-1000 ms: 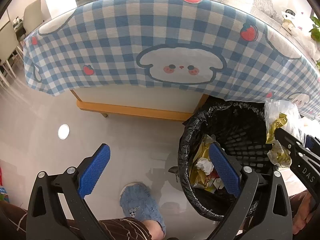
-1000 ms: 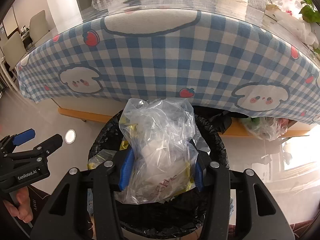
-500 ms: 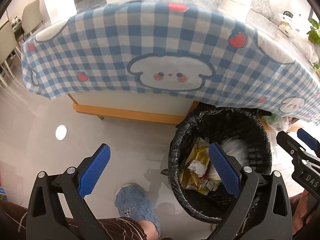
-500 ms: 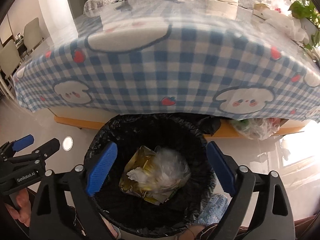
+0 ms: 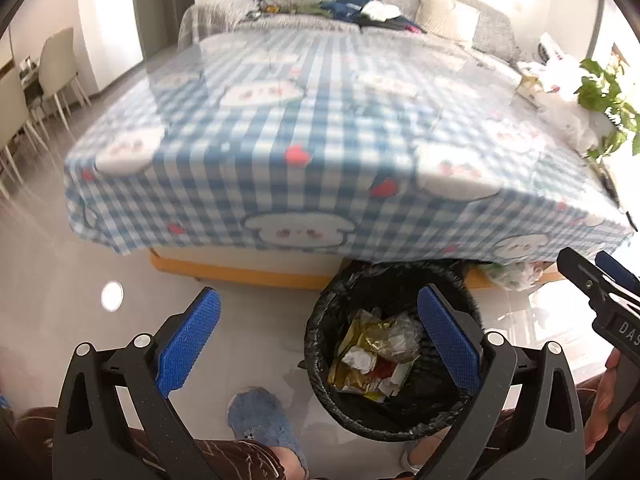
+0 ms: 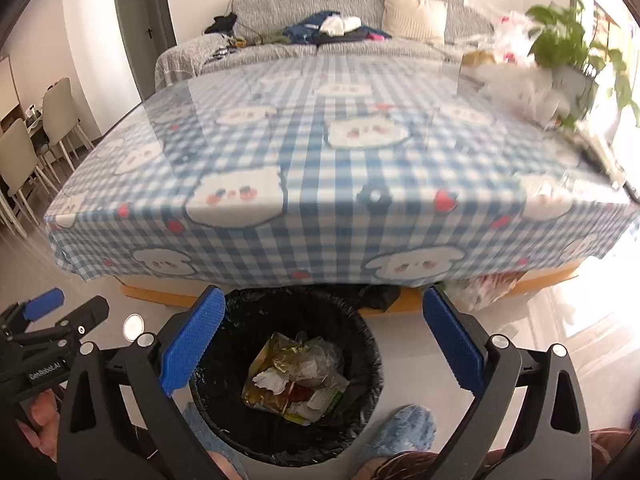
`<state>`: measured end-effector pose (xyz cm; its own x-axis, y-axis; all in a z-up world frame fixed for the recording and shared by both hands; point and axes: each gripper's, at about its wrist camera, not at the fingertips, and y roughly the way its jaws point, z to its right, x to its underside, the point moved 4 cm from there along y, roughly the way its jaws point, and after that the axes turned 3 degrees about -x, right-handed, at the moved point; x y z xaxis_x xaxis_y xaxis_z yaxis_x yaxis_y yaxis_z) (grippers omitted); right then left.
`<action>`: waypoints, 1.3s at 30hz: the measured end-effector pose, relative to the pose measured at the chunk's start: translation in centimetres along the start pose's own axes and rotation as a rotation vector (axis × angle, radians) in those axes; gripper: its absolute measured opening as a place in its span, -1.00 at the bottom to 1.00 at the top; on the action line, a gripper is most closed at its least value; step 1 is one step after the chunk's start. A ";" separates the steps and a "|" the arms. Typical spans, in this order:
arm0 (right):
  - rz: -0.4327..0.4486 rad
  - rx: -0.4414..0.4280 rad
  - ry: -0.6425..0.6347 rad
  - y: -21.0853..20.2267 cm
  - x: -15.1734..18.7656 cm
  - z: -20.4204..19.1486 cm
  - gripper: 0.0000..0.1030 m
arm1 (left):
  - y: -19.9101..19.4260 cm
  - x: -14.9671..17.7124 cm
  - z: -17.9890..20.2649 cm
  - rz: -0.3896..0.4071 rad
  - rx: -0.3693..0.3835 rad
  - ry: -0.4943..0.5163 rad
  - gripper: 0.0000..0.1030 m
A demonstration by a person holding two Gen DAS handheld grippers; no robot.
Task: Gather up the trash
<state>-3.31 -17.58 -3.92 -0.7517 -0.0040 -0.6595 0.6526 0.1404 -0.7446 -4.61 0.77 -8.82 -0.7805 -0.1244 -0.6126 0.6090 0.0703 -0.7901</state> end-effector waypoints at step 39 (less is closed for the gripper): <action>0.103 0.015 -0.011 -7.7 0.7 0.6 0.85 | -6.1 -0.1 2.9 0.084 0.060 0.086 0.88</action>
<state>-8.75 -19.23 1.30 -0.6796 -0.0013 -0.7336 0.7276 0.1262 -0.6743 -7.80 -2.49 -3.87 -0.7342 -0.0346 -0.6781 0.6780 0.0175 -0.7349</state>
